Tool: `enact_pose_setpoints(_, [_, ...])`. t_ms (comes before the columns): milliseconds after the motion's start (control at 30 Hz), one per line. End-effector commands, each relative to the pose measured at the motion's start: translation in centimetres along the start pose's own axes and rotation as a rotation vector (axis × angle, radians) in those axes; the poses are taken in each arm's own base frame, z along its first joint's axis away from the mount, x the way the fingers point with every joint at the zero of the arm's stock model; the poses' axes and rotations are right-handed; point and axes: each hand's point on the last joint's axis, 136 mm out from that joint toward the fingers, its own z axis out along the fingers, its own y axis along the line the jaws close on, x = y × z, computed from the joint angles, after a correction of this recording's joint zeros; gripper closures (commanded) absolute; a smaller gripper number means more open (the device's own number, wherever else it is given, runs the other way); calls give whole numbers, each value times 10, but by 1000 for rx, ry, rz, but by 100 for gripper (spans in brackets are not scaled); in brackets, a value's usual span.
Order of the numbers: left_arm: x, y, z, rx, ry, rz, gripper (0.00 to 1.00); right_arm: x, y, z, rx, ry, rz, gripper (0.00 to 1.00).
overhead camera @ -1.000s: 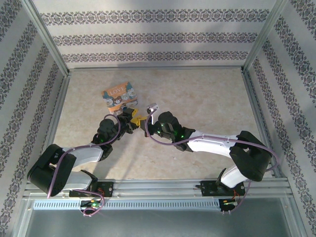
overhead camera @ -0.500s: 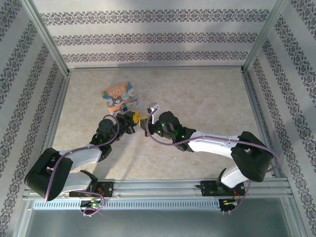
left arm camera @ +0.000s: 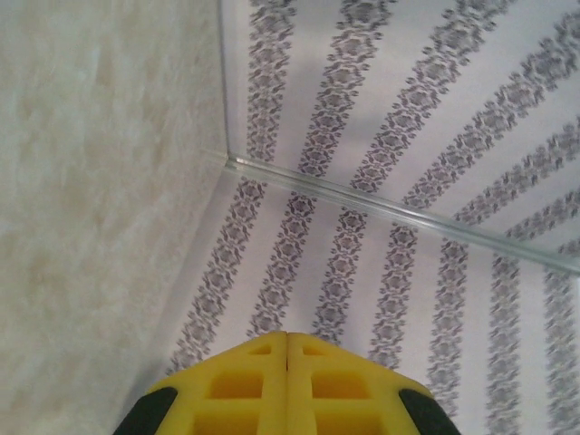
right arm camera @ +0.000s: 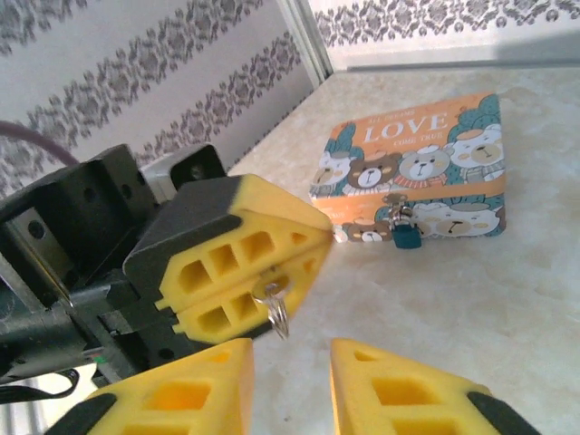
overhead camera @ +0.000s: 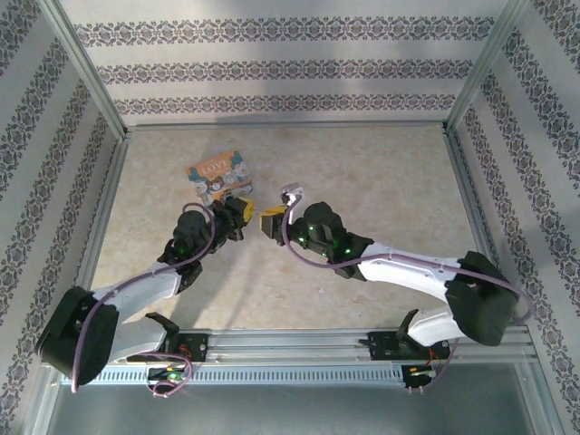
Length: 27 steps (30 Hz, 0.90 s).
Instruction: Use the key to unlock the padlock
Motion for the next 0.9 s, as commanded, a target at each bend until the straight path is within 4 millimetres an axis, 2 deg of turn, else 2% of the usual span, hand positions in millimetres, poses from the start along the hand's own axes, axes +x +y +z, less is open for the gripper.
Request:
enact_pose_setpoints(0, [-5,-22,-5,-23,-32,382,100,-13,-1,-18,-33,-9,56,64])
enact_pose_setpoints(200, [22,-68,-5,51,66,787,100,-40,-3,-43,-139,-41,210,47])
enact_pose_setpoints(367, [51,-98,-5,178,180,1004,100,-58,18,-59,-300,-45,272,38])
enact_pose_setpoints(533, [72,-115,-6,285,265,1079,100,-64,42,-65,-457,-28,296,36])
enact_pose_setpoints(633, [81,-122,-8,346,297,1076,100,-65,46,-66,-490,-39,311,38])
enact_pose_setpoints(867, [85,-119,-8,362,323,1069,100,-67,51,-58,-505,-36,317,44])
